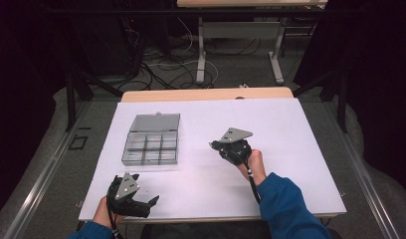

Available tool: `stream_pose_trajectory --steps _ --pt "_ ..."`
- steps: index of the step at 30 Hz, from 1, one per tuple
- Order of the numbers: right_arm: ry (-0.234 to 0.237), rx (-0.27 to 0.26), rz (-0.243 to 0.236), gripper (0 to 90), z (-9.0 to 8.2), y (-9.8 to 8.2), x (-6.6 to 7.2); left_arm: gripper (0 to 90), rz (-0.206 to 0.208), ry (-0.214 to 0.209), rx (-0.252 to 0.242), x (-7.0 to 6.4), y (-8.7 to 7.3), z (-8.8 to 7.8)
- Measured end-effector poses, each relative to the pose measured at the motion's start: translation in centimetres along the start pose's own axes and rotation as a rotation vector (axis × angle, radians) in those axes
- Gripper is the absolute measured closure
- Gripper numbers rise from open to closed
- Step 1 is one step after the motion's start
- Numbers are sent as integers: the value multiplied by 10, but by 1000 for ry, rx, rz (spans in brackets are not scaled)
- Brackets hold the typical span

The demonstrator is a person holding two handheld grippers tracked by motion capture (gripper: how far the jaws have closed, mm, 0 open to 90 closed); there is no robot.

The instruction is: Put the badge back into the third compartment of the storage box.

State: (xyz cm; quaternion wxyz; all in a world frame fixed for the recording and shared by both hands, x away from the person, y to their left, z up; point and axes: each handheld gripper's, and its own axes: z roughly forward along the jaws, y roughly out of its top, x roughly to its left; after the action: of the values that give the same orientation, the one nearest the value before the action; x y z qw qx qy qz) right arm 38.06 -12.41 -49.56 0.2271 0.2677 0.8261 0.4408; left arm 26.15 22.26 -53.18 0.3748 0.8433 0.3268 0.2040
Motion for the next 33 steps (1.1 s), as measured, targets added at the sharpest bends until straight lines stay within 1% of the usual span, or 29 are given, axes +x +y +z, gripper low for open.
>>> stream_pose_trajectory --steps 2,3,5,7,8,11,13,14,17,18,19,20,21,22,23,24,26,30,31,33 --pt "-1 -9 -1 881 1 3 1 21 2 -2 0 0 0 0" --pt "5 -6 -4 881 2 4 1 21 3 1 1 0 0 0" --pt "10 -20 -6 882 5 8 1 21 4 1 1 0 0 0" --pt "15 -18 -6 881 5 9 1 21 2 -2 -2 -1 0 0" --pt "17 -29 -14 881 7 10 1 21 6 -4 -2 -1 1 0" --pt "14 -35 -6 881 9 13 1 21 3 0 -9 -1 0 1" --pt "22 -30 -6 881 10 13 1 21 3 -2 -10 -1 0 1" --pt "23 -29 -3 881 11 13 1 21 7 -6 2 0 1 1" --pt "30 -26 -8 881 12 14 2 21 7 -5 2 0 1 1" --pt "28 -32 -6 881 13 14 2 21 7 -6 0 0 1 1" --pt "29 -35 -19 881 14 15 1 21 7 -5 0 0 1 1" --pt "28 -37 -8 882 14 16 2 21 7 -4 1 0 1 1" --pt "31 -30 -9 881 14 17 2 21 8 -8 0 -1 1 1" --pt "35 -29 -16 881 14 18 3 21 10 -8 1 -1 1 1" --pt "30 -41 -18 881 15 18 3 21 13 -6 2 -1 1 1" --pt "34 -42 -32 882 16 19 2 21 14 -8 3 -1 1 1" --pt "37 -42 -31 882 17 20 2 21 19 -7 3 0 2 2" --pt "36 -43 -23 882 20 22 4 21 11 -7 2 0 2 1" --pt "47 -44 -31 882 20 23 5 21 8 -7 1 -1 2 2" --pt "44 -49 -35 882 20 23 6 21 5 -4 -4 -1 2 2"
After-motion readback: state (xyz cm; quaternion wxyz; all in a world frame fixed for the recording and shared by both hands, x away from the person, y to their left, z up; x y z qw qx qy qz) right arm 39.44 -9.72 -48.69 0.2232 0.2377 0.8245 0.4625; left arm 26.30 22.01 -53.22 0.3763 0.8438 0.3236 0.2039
